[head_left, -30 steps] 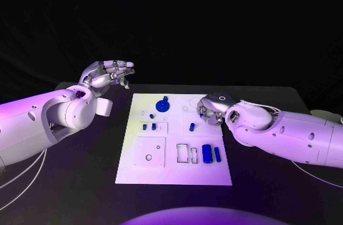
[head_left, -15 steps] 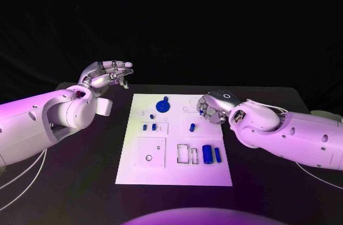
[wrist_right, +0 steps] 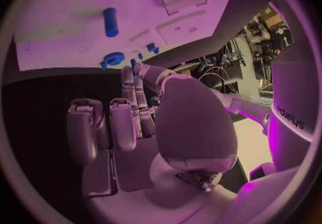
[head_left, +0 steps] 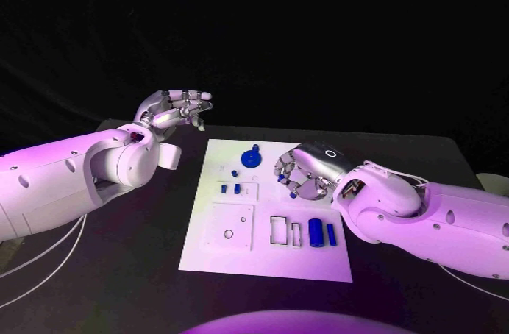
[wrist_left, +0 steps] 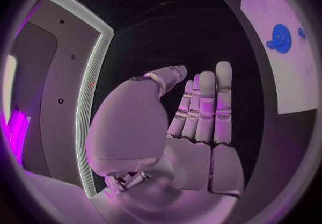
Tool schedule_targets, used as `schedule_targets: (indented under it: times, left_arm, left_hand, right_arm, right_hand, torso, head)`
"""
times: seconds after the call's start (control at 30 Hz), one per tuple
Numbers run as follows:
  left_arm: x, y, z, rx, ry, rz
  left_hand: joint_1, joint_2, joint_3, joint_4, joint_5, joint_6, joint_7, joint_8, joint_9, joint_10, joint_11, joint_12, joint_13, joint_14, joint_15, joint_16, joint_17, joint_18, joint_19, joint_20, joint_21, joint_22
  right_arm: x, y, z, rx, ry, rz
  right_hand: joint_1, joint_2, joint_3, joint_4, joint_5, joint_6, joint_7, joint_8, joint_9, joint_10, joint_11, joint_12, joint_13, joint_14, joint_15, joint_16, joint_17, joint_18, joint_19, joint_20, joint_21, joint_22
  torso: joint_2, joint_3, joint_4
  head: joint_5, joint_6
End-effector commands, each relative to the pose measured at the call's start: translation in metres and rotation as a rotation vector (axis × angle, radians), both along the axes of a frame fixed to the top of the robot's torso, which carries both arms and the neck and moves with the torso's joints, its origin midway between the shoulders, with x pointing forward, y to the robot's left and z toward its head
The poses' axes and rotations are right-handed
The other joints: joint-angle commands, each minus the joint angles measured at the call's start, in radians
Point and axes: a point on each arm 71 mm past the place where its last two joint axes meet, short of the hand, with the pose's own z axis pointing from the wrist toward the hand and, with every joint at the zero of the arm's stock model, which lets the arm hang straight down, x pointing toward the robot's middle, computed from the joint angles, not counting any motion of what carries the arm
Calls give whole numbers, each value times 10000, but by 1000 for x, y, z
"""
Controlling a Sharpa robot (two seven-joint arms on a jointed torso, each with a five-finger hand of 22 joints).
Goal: Assemble the parts on the task board
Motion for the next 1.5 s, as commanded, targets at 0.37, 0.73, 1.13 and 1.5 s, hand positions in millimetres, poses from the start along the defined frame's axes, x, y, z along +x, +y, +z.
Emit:
schedule_targets:
  times: [0.37, 0.73, 1.13, 1.5]
  left_arm:
    - [2, -14, -1, -116, -92, -156]
    - [3, -25, -1, -175, -69, -366]
    - [3, -28, -2, -198, -50, -453]
    - [3, -28, -2, -187, -7, -466]
  left_hand:
    - [119, 26, -13, -64, 50, -66, 19, -35, -16, -78, -17, 65, -12, -69, 17, 16, -18, 59, -64, -1, 27, 17]
    - [110, 27, -19, -59, 47, -74, 22, -29, -17, -98, -12, 77, -13, -73, 24, 19, -25, 59, -68, 3, 28, 18]
    - [110, 27, -19, -59, 47, -74, 22, -29, -17, -98, -12, 77, -13, -73, 24, 19, -25, 59, -68, 3, 28, 18]
    - [101, 27, -25, -55, 46, -83, 25, -24, -18, -118, -7, 86, -14, -77, 29, 22, -31, 60, -72, 7, 29, 19]
  right_arm:
    - [-15, 43, -22, 895, 467, 1035]
    - [-19, 59, -53, 906, 1055, 1191]
    - [-22, 66, -72, 810, 1368, 1206]
    - [-25, 68, -75, 829, 1428, 1298]
  right_hand:
    - [-69, -10, 28, -76, -47, 57, -26, 18, 20, 62, -22, -14, 9, 427, -60, -3, -27, -124, 601, -71, 23, 2116]
    - [-64, -7, 40, -98, -35, 47, -24, 13, 24, 59, -23, -24, 9, 429, -63, 3, -14, -127, 607, -74, 35, 2123]
    - [-74, -6, 43, -104, -29, 37, -18, 9, 26, 55, -19, -32, 9, 429, -63, 3, -15, -124, 602, -75, 24, 2118]
    - [-86, -7, 43, -109, -25, 24, -13, 2, 28, 49, -14, -41, 9, 427, -61, -4, -31, -120, 595, -75, 7, 2110]
  torso:
    - [20, -44, 11]
    - [15, -22, -10]
    - [22, -5, -18]
    - [24, -19, -24]
  head:
    - [837, -242]
    - [1215, -449]
    - [1416, -550]
    - [1460, -627]
